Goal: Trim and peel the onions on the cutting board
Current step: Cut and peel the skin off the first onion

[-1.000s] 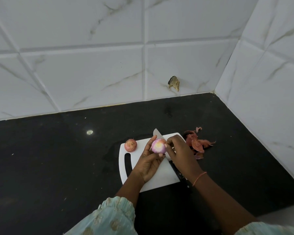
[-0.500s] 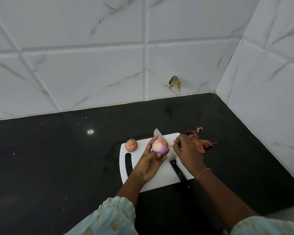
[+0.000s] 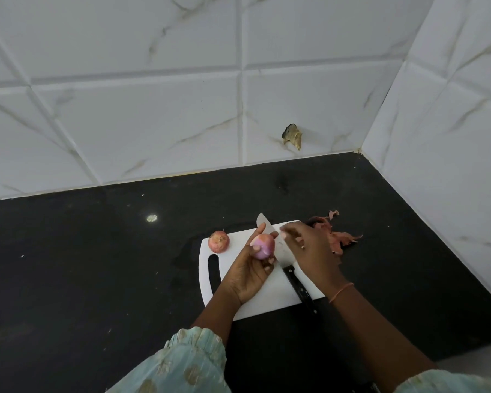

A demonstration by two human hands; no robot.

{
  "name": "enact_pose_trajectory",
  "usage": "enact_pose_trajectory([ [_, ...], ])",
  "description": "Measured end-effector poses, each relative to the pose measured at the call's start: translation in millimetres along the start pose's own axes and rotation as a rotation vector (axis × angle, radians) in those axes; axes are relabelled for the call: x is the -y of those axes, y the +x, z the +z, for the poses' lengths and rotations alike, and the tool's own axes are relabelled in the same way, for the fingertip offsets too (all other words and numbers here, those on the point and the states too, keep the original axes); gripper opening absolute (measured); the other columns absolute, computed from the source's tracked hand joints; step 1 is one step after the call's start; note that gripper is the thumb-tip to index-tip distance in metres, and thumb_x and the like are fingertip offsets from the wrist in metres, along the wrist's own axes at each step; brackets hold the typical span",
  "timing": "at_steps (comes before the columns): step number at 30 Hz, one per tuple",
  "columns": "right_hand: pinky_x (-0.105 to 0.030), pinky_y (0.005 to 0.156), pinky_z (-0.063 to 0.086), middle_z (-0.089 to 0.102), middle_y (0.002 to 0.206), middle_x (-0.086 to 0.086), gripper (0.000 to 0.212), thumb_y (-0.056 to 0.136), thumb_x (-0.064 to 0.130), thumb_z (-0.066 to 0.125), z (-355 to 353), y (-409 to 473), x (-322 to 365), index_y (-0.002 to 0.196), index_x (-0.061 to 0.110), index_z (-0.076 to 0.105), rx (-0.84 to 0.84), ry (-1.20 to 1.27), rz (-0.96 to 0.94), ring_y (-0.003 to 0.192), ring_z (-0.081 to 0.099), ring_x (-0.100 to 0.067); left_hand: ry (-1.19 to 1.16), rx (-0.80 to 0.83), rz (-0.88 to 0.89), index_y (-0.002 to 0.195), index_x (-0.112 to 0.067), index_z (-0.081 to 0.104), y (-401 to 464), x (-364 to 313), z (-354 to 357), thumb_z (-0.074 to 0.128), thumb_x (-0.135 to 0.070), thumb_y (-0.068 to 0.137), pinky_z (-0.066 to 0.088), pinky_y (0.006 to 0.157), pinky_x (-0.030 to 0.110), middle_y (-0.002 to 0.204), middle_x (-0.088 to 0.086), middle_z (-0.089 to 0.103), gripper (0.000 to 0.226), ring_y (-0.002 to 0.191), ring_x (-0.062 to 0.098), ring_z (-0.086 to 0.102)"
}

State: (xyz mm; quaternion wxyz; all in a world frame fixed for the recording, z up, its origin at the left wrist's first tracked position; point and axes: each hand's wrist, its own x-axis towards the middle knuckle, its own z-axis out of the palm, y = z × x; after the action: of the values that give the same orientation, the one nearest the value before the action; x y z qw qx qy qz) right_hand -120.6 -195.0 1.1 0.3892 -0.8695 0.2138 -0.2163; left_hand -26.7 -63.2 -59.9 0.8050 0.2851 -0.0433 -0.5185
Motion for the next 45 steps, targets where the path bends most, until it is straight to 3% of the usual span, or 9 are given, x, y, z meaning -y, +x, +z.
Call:
enact_pose_trajectory([
  [6, -0.012, 0.075, 0.051, 0.062, 0.11, 0.011, 0.031, 0.082, 0.018, 0.076, 13, -2, 14, 0.112, 0.02, 0.069, 0.135, 0.067, -0.077, 0.098, 0.06, -0.003, -0.004, -0.048, -0.026, 0.143, -0.015, 0.05, 1, 2, -5, 0.064, -0.027, 0.091, 0.049, 0.053, 0.02, 0.127, 0.016, 0.06, 0.056, 0.059, 0.009, 0.052],
  [11, -0.011, 0.078, 0.048, 0.059, 0.104, 0.011, 0.024, 0.089, 0.005, 0.063, 12, 2, 12, 0.108, 0.017, 0.069, 0.128, 0.022, -0.132, 0.095, 0.059, -0.001, 0.083, -0.069, -0.048, 0.129, -0.006, 0.051, 1, 2, -2, 0.089, -0.039, 0.066, 0.043, 0.046, 0.018, 0.082, 0.007, 0.063, 0.08, 0.051, 0.007, 0.046],
  [18, -0.014, 0.077, 0.049, 0.052, 0.114, 0.01, 0.033, 0.097, 0.014, 0.057, 4, 11, 6, 0.128, 0.025, 0.059, 0.404, 0.105, -0.063, 0.098, 0.055, -0.001, 0.071, -0.034, -0.044, 0.113, -0.005, 0.056, 0, 2, -1, 0.085, -0.045, 0.07, 0.04, 0.043, 0.017, 0.07, 0.006, 0.057, 0.065, 0.04, 0.006, 0.039],
  [24, -0.012, 0.064, 0.045, 0.056, 0.102, 0.006, 0.029, 0.09, 0.009, 0.066, -6, 13, 10, 0.117, 0.018, 0.061, 0.403, 0.161, -0.034, 0.07, 0.055, 0.01, 0.104, -0.033, -0.084, 0.113, -0.008, 0.059, -1, 0, 2, 0.044, -0.052, 0.097, 0.033, 0.046, 0.015, 0.064, 0.0, 0.059, 0.049, 0.038, 0.004, 0.035],
  [27, -0.017, 0.062, 0.047, 0.058, 0.094, 0.003, 0.02, 0.09, 0.012, 0.066, -8, 17, 9, 0.108, 0.02, 0.061, 0.445, 0.143, -0.023, 0.062, 0.057, 0.002, 0.109, -0.025, -0.089, 0.103, -0.009, 0.065, 1, 1, 2, 0.055, -0.058, 0.09, 0.035, 0.047, 0.015, 0.068, 0.003, 0.055, 0.052, 0.04, 0.004, 0.034],
  [30, -0.026, 0.065, 0.049, 0.06, 0.088, 0.005, 0.014, 0.089, 0.014, 0.067, -6, 20, 3, 0.096, 0.025, 0.061, 0.428, 0.112, -0.018, 0.064, 0.056, -0.003, 0.124, -0.037, -0.097, 0.104, -0.009, 0.063, 1, 1, 3, 0.049, -0.06, 0.091, 0.034, 0.047, 0.015, 0.072, 0.004, 0.054, 0.054, 0.042, 0.004, 0.034],
  [34, -0.018, 0.069, 0.049, 0.056, 0.099, 0.011, 0.028, 0.085, 0.022, 0.072, -1, 14, 3, 0.109, 0.031, 0.061, 0.37, 0.092, -0.052, 0.079, 0.058, -0.003, 0.092, -0.084, -0.103, 0.115, -0.012, 0.057, 1, 1, 5, 0.032, -0.066, 0.094, 0.033, 0.048, 0.016, 0.068, 0.001, 0.056, 0.063, 0.046, 0.004, 0.036],
  [38, -0.011, 0.07, 0.045, 0.053, 0.111, 0.015, 0.04, 0.077, 0.031, 0.08, 9, 4, 2, 0.112, 0.03, 0.062, 0.209, 0.018, -0.08, 0.09, 0.056, -0.001, 0.046, -0.103, -0.162, 0.11, -0.006, 0.063, 2, -1, 5, 0.039, -0.059, 0.095, 0.038, 0.05, 0.021, 0.089, 0.009, 0.054, 0.061, 0.05, 0.01, 0.042],
  [45, -0.027, 0.082, 0.052, 0.058, 0.11, 0.01, 0.017, 0.087, 0.013, 0.069, 23, -8, -8, 0.103, 0.02, 0.07, -0.006, -0.042, -0.188, 0.104, 0.056, -0.012, 0.083, -0.063, -0.141, 0.123, -0.012, 0.059, 0, 1, 6, 0.038, -0.054, 0.097, 0.04, 0.055, 0.02, 0.091, 0.006, 0.066, 0.054, 0.056, 0.008, 0.043],
])
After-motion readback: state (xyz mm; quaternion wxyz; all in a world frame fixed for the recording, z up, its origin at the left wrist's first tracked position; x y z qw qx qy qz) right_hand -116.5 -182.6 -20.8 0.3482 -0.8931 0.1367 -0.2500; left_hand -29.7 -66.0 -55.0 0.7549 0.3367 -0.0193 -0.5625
